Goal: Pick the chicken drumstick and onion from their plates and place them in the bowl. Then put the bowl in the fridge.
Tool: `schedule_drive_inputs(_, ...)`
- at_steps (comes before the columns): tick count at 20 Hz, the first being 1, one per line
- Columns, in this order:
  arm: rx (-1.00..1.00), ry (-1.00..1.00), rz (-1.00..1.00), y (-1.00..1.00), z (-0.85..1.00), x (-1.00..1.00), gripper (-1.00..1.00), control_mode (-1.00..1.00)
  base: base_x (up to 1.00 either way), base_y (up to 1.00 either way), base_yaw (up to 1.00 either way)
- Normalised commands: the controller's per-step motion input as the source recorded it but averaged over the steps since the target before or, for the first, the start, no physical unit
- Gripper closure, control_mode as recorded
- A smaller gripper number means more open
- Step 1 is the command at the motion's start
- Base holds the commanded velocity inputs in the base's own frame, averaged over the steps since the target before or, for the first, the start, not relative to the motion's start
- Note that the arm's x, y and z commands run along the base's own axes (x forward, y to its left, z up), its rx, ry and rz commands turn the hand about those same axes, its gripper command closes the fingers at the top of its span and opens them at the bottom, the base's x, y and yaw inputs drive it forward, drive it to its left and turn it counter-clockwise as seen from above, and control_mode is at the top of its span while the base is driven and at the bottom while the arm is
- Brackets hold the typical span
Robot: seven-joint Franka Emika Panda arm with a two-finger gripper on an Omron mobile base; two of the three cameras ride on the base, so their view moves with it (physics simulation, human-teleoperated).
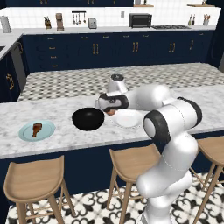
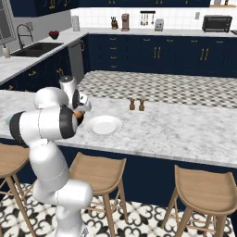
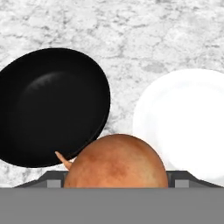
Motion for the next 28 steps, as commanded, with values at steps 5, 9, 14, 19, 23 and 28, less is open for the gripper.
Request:
schedule_drive_inputs(5,0.00,0.07,0.00,0.62,0.13,0.25,1.00,-1.00,0.00,0.00,0.00)
schedule_drive_inputs(9,0.00,0.14,0.00,0.33,-0.07,0.48,1.00,-1.00,0.00,0.00,0.00)
schedule_drive_inputs(14,0.00,0.06,0.00,0.12,-0.38,0.22,1.00,-1.00,0.00,0.00,0.00)
schedule_drive_inputs(19,0.00,0.00,0.00,0.03,-0.73,0.02,1.00,-1.00,0.00,0.00,0.00)
schedule_drive_inputs(23,0.00,0.00,0.00,0.03,-0.25,0.03,1.00,-1.00,0.00,0.00,0.00)
schedule_drive_inputs(28,0.00,0.00,0.00,0.00,0.00,0.01,-1.00,-1.00,0.00,0.00,0.00)
